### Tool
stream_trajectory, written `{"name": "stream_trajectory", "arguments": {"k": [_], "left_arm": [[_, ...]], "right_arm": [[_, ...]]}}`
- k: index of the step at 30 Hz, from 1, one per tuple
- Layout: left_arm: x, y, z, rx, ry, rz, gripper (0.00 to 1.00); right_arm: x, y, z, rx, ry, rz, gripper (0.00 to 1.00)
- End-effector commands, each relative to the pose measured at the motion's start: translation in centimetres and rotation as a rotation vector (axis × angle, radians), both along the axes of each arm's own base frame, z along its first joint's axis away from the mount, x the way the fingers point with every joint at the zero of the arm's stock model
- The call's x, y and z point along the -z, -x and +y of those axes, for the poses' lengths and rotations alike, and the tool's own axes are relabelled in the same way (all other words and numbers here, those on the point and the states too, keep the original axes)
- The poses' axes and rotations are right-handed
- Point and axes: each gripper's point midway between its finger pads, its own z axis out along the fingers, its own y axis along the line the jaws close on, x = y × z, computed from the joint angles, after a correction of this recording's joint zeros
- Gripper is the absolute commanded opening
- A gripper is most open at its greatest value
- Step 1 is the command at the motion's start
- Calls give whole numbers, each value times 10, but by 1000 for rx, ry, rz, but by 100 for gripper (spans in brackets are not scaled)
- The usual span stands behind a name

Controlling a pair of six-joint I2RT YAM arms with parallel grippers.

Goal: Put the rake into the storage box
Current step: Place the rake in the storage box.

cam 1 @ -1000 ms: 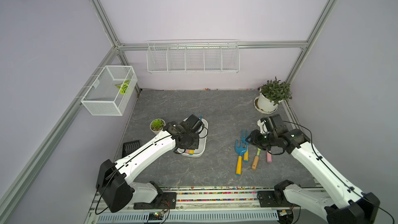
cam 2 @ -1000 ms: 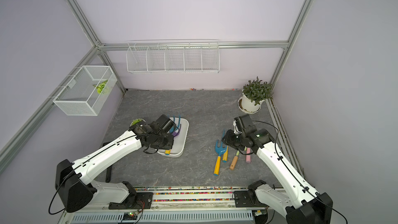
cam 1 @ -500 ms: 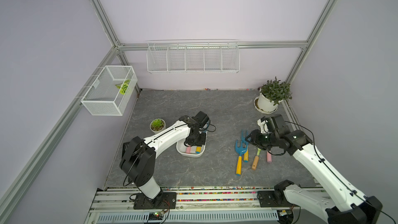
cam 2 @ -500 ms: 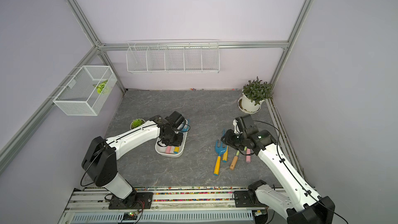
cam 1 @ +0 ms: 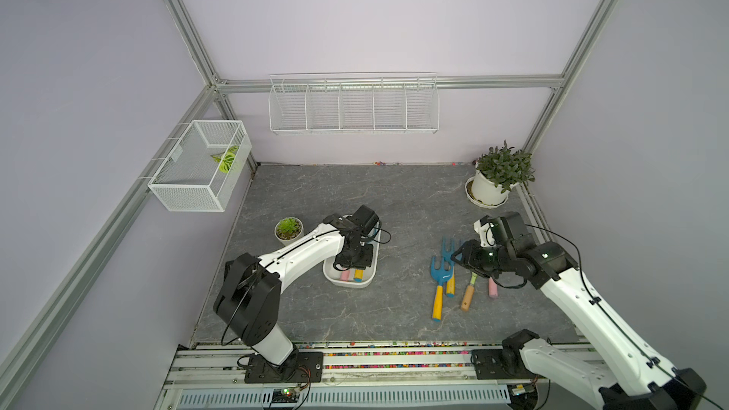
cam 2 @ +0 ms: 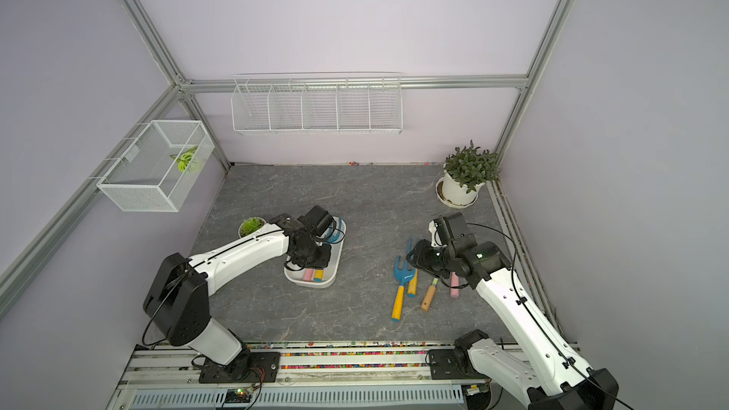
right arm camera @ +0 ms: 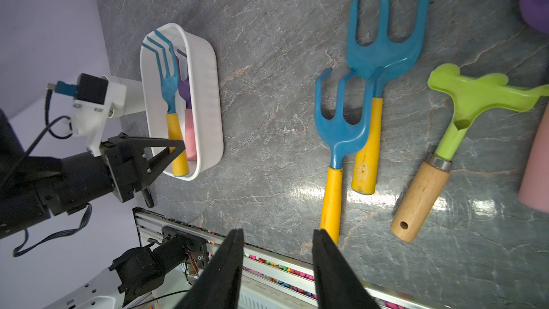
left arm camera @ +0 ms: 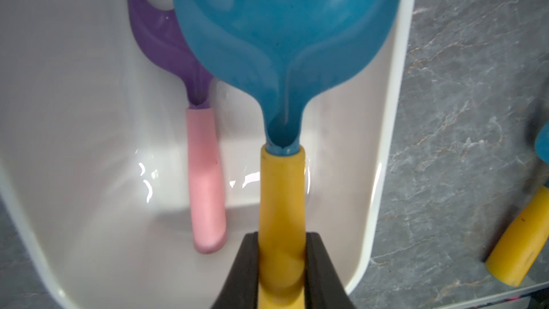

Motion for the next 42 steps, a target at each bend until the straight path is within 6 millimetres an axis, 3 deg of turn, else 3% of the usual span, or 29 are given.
{"name": "stream_trajectory", "arguments": {"k": [1, 12, 14, 18, 22, 28, 36, 42], "left_arm": [[-2, 1, 7, 7, -8, -16, 2], [23, -3, -3, 55, -37, 46, 2], [22, -6, -5, 54, -35, 42, 8], [18, -11, -4, 48, -50, 24, 35], [7, -14, -2, 43, -55, -3, 44], [-23, -18, 5, 19, -52, -66, 45], [-66, -13, 32, -89, 26, -136, 46], [-82, -3, 51, -203, 122, -162, 47]], "right_arm": [[6, 1, -1, 4, 2, 16, 44], [1, -4, 1, 5, 0, 8, 44], [0, -4, 0, 4, 4, 5, 44], [0, -1, -3, -1, 21, 1, 46], [5, 1, -6, -3, 38, 16, 46], [17, 3, -6, -7, 54, 48, 46], [54, 14, -3, -40, 130, 136, 44], [80, 27, 10, -94, 224, 175, 44]]}}
